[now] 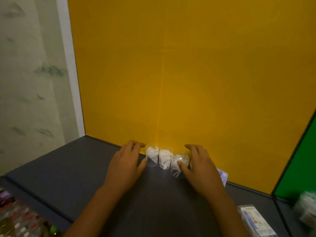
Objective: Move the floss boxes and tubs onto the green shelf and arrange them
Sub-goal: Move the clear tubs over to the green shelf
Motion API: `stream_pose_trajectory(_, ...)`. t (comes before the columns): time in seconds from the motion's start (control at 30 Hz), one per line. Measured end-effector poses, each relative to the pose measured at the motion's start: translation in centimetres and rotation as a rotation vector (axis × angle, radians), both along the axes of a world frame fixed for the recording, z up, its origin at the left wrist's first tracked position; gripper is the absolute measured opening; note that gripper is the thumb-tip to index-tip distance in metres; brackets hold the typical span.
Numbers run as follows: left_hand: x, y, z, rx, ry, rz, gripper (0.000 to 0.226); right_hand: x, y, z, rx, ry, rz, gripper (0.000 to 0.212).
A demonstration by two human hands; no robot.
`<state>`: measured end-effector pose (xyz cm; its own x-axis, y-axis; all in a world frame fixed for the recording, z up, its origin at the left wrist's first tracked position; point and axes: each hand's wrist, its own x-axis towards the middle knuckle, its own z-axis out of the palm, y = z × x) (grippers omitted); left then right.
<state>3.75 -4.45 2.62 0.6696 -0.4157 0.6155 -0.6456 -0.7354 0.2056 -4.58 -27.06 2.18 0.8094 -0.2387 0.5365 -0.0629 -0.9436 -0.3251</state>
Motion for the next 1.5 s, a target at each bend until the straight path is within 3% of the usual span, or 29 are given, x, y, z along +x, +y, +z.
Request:
stream_pose_trajectory(0.3,9.0,-3.1,-3.6,-0.125,0.052,-0.203,0.039,3.6,0.4,-1.9,0.072,-0.052,-0.089,0.048)
stream_pose_trajectory(0.53,12.2,-3.9,-6.9,-0.32,0.192,-0.324,0.05,4.6,1.3,-2.7,0.082,-0.12,-0.083,0.041)
stream_pose_trajectory(0.77,13.4,-5.0,-8.6,-0.377,0.434,-0.384,0.066,4.0,0.9,-3.5,0.101,-0.124,-0.115,0.043)
stream_pose_trajectory(0.9,13.7,-5.0,-8.2,-0.485,0.462,-0.398,0.058,3.9,1.3,-3.8,0.11,-0.151,-0.144,0.041)
stream_pose_trajectory(1.07,12.8,-4.3,-6.4,-0.723,0.442,-0.4,0.077,4.0,1.3,-4.1,0.089,-0.149,-0.192,0.044)
stream_pose_trajectory(1.17,12.2,-3.8,-5.5,-0.763,0.438,-0.408,0.084,3.9,1.4,-4.4,0.007,-0.087,-0.228,0.047)
stream_pose_trajectory(1.27,11.6,-3.3,-5.0,-0.779,0.455,-0.429,0.076,3.9,1.5,-4.5,-0.064,-0.019,-0.253,0.054)
stream_pose_trajectory(1.5,10.4,-3.0,-3.7,-0.932,0.741,-0.601,0.064,4.1,1.6,-4.3,-0.109,0.011,-0.274,0.043)
